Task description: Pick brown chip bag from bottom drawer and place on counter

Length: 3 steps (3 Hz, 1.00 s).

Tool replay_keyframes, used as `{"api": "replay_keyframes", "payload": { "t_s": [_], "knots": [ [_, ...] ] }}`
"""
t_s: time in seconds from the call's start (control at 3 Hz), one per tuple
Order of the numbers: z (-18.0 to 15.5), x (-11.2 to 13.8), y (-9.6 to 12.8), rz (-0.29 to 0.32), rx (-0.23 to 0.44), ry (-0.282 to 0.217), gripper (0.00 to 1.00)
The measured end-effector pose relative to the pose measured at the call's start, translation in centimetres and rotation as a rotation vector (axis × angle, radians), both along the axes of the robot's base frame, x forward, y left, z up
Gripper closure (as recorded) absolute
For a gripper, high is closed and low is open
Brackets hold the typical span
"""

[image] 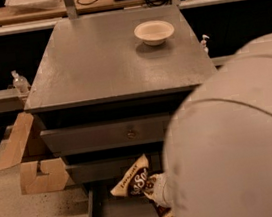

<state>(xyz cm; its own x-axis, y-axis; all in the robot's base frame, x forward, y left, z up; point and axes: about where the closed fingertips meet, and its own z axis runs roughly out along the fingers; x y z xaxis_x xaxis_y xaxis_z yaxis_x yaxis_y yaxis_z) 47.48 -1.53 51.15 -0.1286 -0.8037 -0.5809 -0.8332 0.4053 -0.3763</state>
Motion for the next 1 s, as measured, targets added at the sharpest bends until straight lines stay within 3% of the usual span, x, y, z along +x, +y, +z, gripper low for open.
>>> {"api": "replay_keyframes", "payload": {
  "t_s": [0.33, 0.67, 1.0],
  "knots": [
    [6.5, 1.9, -2.1, -0.087, 0.112, -0.091, 1.00],
    [11.5, 3.3, -4.6, -0.184, 0.182, -0.142, 1.00],
    [11.6, 3.3, -4.6, -0.184, 0.182, -0.142, 1.00]
  ]
}}
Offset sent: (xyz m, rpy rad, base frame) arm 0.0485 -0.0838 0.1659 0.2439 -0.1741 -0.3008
